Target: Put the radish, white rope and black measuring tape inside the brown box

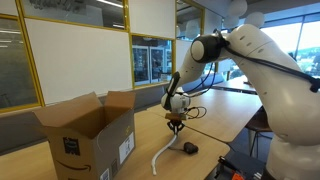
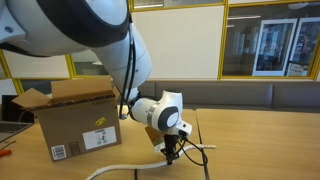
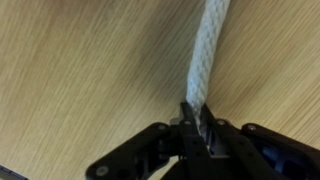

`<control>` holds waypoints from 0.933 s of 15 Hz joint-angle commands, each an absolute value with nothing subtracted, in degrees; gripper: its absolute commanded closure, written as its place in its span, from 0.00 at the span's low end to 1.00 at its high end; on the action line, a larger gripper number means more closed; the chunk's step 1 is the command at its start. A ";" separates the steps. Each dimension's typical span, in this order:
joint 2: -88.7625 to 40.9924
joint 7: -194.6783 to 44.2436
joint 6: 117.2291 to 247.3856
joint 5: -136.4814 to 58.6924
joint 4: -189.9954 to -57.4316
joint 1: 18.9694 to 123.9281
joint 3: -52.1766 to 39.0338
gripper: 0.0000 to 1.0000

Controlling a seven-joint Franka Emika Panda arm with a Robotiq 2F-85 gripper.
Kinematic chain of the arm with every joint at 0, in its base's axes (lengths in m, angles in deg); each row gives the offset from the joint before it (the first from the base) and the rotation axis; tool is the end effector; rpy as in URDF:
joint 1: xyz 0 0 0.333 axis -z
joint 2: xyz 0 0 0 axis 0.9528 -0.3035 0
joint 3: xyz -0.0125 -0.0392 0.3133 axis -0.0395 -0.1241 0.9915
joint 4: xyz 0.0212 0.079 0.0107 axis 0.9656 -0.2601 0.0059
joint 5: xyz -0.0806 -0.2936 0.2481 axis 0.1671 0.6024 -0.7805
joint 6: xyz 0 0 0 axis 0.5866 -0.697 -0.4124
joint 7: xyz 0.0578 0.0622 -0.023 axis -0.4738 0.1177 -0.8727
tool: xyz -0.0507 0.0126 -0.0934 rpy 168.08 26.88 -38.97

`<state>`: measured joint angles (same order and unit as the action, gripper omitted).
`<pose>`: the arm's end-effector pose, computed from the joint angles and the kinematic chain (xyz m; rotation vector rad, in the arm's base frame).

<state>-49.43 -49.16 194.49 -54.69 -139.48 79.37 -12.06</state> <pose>0.5923 -0.1770 0.1142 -2.7731 1.4697 0.0675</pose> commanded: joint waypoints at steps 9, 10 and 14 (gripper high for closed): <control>-34.19 -49.05 194.66 -54.04 -147.45 74.82 -13.18 0.89; -32.07 -48.58 194.38 -53.37 -147.97 73.95 -13.33 0.89; -22.15 -47.46 193.66 -51.06 -150.65 70.85 -12.45 0.89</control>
